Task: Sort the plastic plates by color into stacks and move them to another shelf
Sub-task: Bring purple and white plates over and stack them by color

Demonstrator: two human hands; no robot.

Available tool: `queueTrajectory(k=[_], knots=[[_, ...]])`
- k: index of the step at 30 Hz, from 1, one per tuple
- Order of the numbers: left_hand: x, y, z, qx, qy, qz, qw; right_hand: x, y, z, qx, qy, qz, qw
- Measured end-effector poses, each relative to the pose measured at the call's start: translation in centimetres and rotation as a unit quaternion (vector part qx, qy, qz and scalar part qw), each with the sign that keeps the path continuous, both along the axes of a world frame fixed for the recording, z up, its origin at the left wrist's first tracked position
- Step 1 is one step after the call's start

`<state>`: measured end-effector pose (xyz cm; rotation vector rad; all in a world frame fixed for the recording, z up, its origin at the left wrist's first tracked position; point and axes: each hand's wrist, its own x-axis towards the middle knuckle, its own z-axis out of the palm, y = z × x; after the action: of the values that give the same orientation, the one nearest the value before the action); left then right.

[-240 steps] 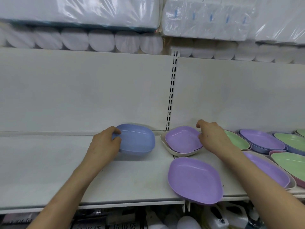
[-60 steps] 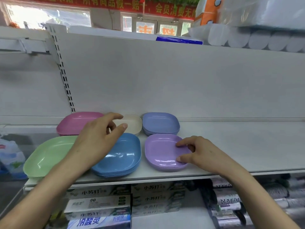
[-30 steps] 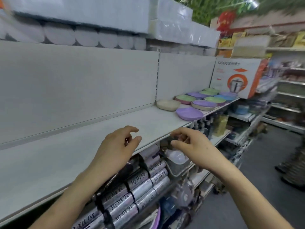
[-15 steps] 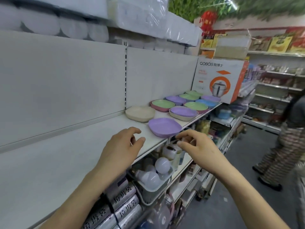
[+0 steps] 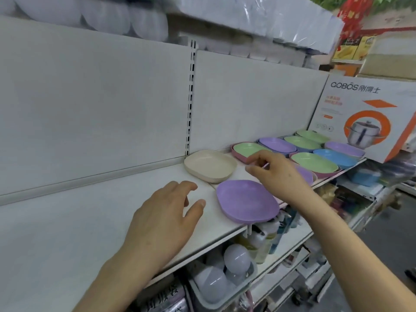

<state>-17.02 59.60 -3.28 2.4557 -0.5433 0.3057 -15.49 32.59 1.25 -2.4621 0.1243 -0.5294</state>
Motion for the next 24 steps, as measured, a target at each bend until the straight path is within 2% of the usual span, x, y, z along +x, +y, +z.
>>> queueTrajectory(k=[9,16,24], knots=[[1.6,-4.0,0.5,-0.009,0.059,0.031,0.998,9.4,-2.9,0.3,-0.099,0.028,0.094,0.99],[2.0,-7.8,0.6,-0.036,0.117,0.039,0.992,14.2,-4.8,0.7,-0.143,0.097,0.177,0.969],[1.8,-9.9,1.0,0.064,0.174,0.059,0.981,16.6,-5.2,-0.5,-0.169,0.144,0.226,0.948]])
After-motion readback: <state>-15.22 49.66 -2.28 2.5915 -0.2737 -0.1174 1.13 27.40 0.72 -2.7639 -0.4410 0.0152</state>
